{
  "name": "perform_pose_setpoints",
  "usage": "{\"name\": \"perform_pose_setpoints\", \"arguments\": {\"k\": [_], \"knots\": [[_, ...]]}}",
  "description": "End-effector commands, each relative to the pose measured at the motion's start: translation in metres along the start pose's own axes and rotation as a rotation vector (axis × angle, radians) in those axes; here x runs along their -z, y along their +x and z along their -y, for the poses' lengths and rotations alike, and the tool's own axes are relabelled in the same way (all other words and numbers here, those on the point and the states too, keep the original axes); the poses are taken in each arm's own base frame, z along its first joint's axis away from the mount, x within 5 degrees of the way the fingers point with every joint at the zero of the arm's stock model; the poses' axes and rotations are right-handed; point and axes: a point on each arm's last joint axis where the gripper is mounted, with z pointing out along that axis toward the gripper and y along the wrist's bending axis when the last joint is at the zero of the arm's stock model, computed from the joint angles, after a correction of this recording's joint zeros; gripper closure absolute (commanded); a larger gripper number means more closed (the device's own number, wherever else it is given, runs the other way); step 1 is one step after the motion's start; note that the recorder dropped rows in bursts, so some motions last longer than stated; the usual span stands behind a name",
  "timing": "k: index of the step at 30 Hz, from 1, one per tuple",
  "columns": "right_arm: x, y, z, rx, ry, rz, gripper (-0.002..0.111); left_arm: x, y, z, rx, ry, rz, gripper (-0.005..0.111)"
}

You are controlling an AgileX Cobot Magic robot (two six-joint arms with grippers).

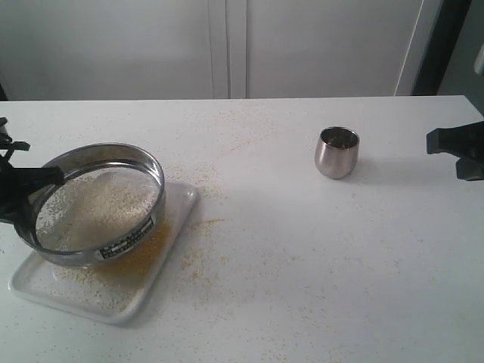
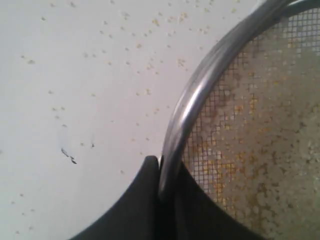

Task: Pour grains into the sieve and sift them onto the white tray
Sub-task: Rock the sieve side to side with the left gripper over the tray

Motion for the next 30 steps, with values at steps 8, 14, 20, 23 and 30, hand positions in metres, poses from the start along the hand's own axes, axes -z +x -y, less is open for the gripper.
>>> {"name": "perform_pose_setpoints", "arguments": {"k": [8,14,20,23,30], "knots": [[0.001,0.0,0.002,-0.014,0.006,0.015,0.108,0.003,0.007,0.02,-0.058,0.046,0.002,0.107],[0.001,0.0,0.002,-0.024,0.004,0.015,0.108,0.004,-0.003,0.001,0.129,0.019,0.051,0.107],[0.001,0.0,0.001,-0.025,0.003,0.017,0.108,0.006,0.006,0.031,-0.261,0.059,0.085,0.107],[0.001,-0.001,0.001,-0.025,0.003,0.02,0.108,0.004,-0.003,0.014,0.054,0.051,0.087,0.107],[0.001,-0.002,0.002,-0.025,0.003,0.032,0.108,0.013,0.006,0.029,-0.214,0.038,0.043,0.107]]}}
